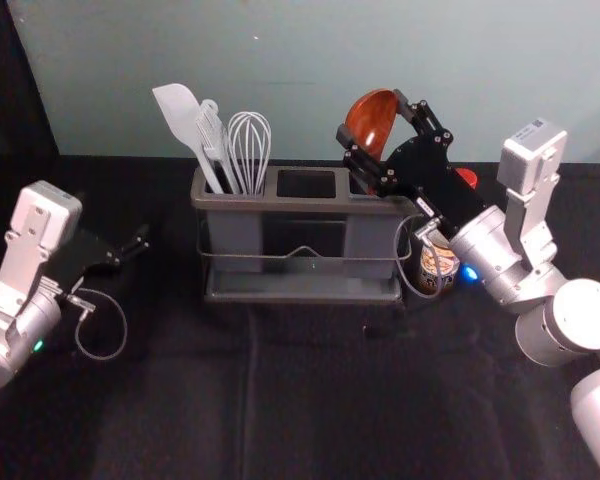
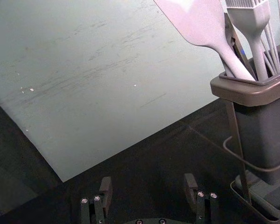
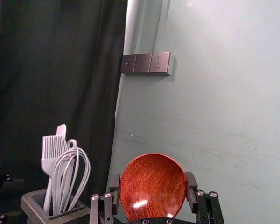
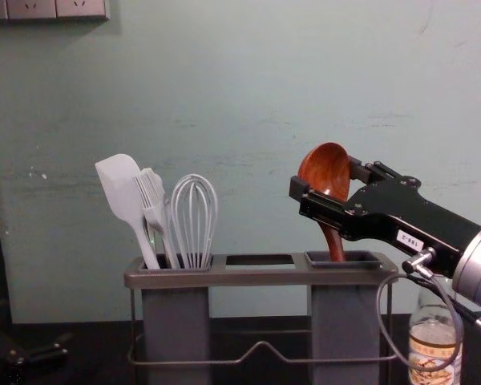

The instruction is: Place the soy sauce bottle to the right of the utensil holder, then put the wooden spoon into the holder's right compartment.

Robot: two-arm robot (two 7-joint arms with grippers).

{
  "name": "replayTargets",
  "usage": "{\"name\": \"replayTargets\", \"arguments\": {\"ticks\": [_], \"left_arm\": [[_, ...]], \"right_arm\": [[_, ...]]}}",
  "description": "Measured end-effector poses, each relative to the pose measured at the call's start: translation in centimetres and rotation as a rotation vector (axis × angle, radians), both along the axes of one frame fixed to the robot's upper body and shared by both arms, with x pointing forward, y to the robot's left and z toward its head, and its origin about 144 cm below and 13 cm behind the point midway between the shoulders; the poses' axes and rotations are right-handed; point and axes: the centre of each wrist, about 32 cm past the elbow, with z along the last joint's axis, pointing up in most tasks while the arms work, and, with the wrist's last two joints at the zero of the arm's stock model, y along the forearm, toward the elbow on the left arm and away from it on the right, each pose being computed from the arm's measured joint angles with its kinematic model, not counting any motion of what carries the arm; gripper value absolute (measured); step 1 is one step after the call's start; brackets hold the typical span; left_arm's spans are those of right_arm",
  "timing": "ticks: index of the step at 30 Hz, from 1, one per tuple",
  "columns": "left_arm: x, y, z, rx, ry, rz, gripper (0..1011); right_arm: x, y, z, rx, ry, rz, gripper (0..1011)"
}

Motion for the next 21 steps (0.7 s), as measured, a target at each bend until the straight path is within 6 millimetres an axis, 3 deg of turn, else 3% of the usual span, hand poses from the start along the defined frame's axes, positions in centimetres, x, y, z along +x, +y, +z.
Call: {"name": "replayTargets", "arguments": {"ticks": [4, 11, 21], "left_arm": [[0.00, 0.00, 0.00, 0.000, 0.000, 0.000, 1005], [0.00, 0.00, 0.00, 0.000, 0.000, 0.000, 1005], [0.00, 0.00, 0.00, 0.000, 0.000, 0.000, 1005]], "right_arm": [[0.00, 0.00, 0.00, -0.002, 0.000, -0.002, 850], [0.01, 0.03, 0.03, -0.004, -0.001, -0.003, 1002], [0.03, 0.05, 0.08, -0.004, -0.002, -0.003, 1002]]}}
